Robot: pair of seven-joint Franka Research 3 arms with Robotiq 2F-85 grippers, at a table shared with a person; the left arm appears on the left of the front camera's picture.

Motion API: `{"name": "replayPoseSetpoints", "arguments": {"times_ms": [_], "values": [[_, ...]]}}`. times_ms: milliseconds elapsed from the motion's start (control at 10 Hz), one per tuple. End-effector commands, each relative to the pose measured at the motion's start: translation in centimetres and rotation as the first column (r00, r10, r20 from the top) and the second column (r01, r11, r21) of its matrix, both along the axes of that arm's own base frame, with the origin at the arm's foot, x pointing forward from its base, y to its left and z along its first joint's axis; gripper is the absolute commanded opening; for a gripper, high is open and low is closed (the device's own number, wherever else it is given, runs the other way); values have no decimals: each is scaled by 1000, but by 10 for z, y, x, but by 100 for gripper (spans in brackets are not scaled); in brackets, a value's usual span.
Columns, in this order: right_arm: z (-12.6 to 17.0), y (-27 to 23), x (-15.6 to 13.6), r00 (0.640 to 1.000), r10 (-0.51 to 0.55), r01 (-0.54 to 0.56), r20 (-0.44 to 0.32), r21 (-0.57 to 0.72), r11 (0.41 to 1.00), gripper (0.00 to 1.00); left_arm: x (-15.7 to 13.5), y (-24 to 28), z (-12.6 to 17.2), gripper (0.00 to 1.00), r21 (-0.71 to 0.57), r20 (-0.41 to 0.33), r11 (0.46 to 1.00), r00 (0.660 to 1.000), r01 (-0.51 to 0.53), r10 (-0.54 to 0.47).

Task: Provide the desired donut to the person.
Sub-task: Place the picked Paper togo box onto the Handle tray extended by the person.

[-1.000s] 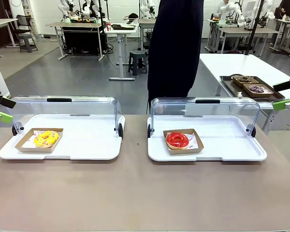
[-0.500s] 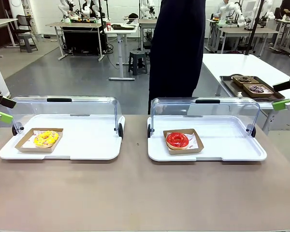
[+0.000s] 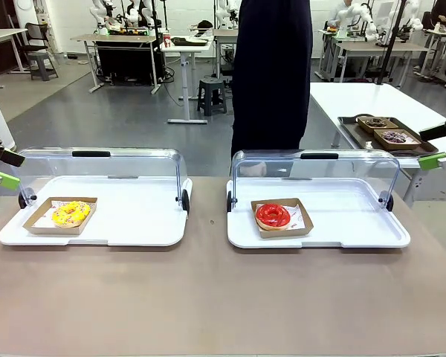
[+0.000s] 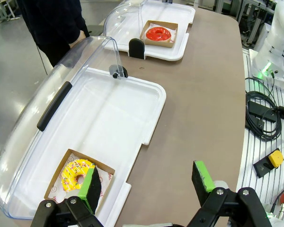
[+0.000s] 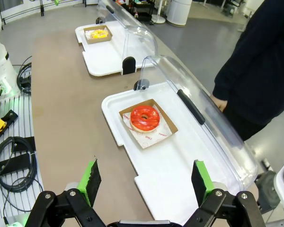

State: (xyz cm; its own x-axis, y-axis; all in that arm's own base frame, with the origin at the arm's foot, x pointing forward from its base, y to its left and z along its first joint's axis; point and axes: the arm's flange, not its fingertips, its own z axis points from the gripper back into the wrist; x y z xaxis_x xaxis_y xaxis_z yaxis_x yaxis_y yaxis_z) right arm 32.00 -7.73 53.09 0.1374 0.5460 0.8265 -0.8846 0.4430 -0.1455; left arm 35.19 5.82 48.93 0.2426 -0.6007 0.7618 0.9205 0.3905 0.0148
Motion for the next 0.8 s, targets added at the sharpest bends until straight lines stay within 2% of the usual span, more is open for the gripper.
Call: {"name": "replayPoseSetpoints", "arguments": {"times_ms": [0,700], "values": [[0,2,0,1000,4,-4,7,6,1000,100,0,0,-1,100,1,-2,1000,1000,-4,4],[0,2,0,1000,4,-4,7,6,1000,100,0,0,-1,100,1,-2,1000,1000,-4,4]]}}
